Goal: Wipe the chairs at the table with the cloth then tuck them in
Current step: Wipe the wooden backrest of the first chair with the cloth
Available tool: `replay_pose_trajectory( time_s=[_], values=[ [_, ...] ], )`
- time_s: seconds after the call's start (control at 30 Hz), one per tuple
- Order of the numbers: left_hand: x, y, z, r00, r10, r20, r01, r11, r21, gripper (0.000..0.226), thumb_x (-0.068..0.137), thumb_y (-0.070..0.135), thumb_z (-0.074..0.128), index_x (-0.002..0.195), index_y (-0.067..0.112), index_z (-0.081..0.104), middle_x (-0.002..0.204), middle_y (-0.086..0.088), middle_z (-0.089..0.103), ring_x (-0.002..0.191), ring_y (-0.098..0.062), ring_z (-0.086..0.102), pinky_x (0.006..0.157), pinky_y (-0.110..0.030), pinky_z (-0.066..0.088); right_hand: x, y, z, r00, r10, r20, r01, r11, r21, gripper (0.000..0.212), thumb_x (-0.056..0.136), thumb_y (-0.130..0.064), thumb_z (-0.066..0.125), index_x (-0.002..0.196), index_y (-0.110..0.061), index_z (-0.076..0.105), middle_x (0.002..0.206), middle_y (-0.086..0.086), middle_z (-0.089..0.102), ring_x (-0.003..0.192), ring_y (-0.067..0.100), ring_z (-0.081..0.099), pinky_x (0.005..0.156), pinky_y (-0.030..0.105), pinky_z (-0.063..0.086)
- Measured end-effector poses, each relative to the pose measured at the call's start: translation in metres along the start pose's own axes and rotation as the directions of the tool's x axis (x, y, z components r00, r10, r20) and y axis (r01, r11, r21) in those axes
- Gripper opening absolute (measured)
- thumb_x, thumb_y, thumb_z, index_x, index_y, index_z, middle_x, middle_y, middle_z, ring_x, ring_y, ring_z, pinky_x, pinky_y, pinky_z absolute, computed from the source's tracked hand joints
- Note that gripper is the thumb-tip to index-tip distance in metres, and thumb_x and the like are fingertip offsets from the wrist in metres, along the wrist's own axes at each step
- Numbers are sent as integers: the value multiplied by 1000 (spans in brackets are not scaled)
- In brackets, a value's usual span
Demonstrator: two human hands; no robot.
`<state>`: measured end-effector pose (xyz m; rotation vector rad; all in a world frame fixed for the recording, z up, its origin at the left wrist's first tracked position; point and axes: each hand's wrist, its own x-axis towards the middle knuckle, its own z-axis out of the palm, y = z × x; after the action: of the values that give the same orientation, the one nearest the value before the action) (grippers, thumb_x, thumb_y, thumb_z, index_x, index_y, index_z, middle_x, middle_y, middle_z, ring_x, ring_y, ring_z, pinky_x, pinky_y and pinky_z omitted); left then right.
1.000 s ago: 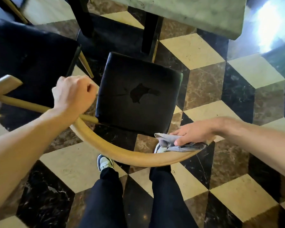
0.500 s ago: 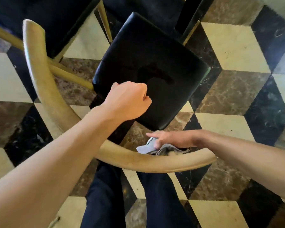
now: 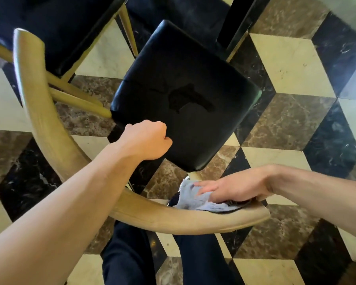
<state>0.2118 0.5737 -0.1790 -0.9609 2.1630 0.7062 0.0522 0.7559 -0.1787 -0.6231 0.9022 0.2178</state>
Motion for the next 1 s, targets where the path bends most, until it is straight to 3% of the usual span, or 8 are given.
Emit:
replay_pose_trajectory(
  time_s=[0.13,0.27,0.47,0.57,0.67,0.73,0.87,1.0],
  values=[
    [1,2,1,999,-16,49,17,1000,-21,20,101,40,46,95,23,54,84,3,58,77,-19,57,92,-50,50,28,-20,-2,988,154,-31,-157,954,-255,51,100,-43,46,149,-51,38,168,-16,14,154,18,18,122,43,26],
    [-7,-9,10,998,-53,35,57,993,-100,20,102,38,46,94,22,55,83,2,60,76,-20,59,91,-50,52,91,-16,-4,966,209,-150,-255,848,-465,52,105,-30,42,156,-33,35,171,2,11,155,29,12,121,46,20],
    [-17,-26,21,997,-71,-29,69,996,-58,23,102,37,44,85,24,52,77,5,59,68,-16,55,77,-41,44,126,3,-14,916,122,-381,-247,922,-298,47,105,-16,36,151,-18,42,154,12,25,121,30,43,97,33,35],
    [-18,-21,17,998,-64,1,64,996,-55,22,103,38,44,88,24,53,79,4,60,71,-16,57,82,-43,50,122,7,-14,915,100,-392,-191,961,-201,46,103,-9,38,149,-12,47,147,11,33,129,31,45,106,35,39],
    [-14,-12,11,998,-59,32,59,998,-21,23,103,39,43,85,25,49,81,4,59,70,-15,55,86,-43,49,114,13,-12,907,18,-421,-14,1000,13,18,100,7,47,107,6,64,107,13,53,92,19,57,80,14,48],
    [-9,-6,5,998,-53,37,54,998,-27,23,103,39,43,87,25,50,81,4,58,69,-13,53,88,-44,49,103,10,-12,916,-16,-402,57,994,91,11,97,4,53,93,-4,60,93,9,51,75,16,51,71,19,46],
    [-1,0,-4,998,-49,33,50,998,-37,21,102,39,45,91,24,53,83,4,59,71,-15,54,91,-47,51,76,4,-10,956,-59,-289,103,985,139,12,93,-27,52,87,-17,50,90,7,47,81,23,43,75,38,36],
    [5,-2,-1,997,-70,-25,67,993,-100,20,101,40,48,91,25,56,83,4,63,74,-17,62,81,-43,56,52,4,-9,975,-69,-211,71,997,3,30,106,-29,41,110,-14,67,123,5,60,107,21,57,79,15,44]
  ],
)
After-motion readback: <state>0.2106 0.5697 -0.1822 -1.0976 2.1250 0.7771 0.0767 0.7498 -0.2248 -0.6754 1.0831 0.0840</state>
